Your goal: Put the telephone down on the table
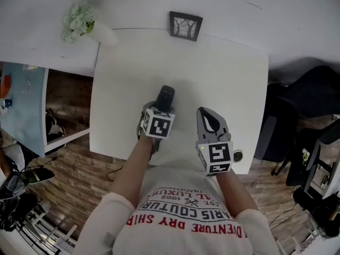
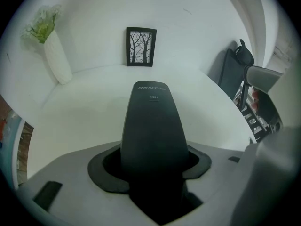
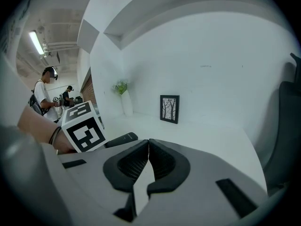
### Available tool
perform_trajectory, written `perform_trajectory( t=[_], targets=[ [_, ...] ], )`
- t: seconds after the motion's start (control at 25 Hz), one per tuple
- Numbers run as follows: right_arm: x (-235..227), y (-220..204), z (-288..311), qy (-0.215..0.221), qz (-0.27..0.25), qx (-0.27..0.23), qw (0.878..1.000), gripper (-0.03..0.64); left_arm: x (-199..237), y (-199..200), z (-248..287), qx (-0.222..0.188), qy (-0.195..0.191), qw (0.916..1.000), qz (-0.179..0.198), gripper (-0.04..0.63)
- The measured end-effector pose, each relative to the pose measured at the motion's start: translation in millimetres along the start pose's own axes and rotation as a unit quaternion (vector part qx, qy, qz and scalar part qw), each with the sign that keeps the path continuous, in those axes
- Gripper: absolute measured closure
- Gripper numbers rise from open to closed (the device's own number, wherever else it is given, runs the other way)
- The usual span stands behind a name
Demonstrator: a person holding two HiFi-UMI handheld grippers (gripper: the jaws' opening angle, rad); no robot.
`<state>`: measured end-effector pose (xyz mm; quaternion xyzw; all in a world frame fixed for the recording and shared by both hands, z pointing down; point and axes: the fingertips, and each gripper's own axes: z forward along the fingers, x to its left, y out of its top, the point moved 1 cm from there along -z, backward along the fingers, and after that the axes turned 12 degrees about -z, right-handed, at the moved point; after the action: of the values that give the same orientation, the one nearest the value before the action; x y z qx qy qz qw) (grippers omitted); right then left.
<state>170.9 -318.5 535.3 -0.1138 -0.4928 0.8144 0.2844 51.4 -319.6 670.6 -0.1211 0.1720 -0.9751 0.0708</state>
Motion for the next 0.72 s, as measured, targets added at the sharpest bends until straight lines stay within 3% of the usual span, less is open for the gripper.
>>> perform_trajectory(
  t=[0.2, 0.4, 0.72],
  targets=[
    [-0.5, -1.0, 1.0, 0.001, -0.005, 0.004, 1.000, 0.592, 0.0, -1.2, 0.7, -0.001, 0.002, 1.0000, 0.005, 0.311],
    [-0.8, 2.1, 0.1, -0.001, -0.013, 0.002, 1.000, 0.592, -1.4, 1.2, -0.5, -0.008, -0.010, 0.9997, -0.019, 0.304],
    [-0.8, -0.2, -4.2, -0.008, -0.008, 0.007, 1.000, 0.591, -9.9, 0.7, -1.8, -0.009, -0.025, 0.9994, -0.022, 0.232]
  ],
)
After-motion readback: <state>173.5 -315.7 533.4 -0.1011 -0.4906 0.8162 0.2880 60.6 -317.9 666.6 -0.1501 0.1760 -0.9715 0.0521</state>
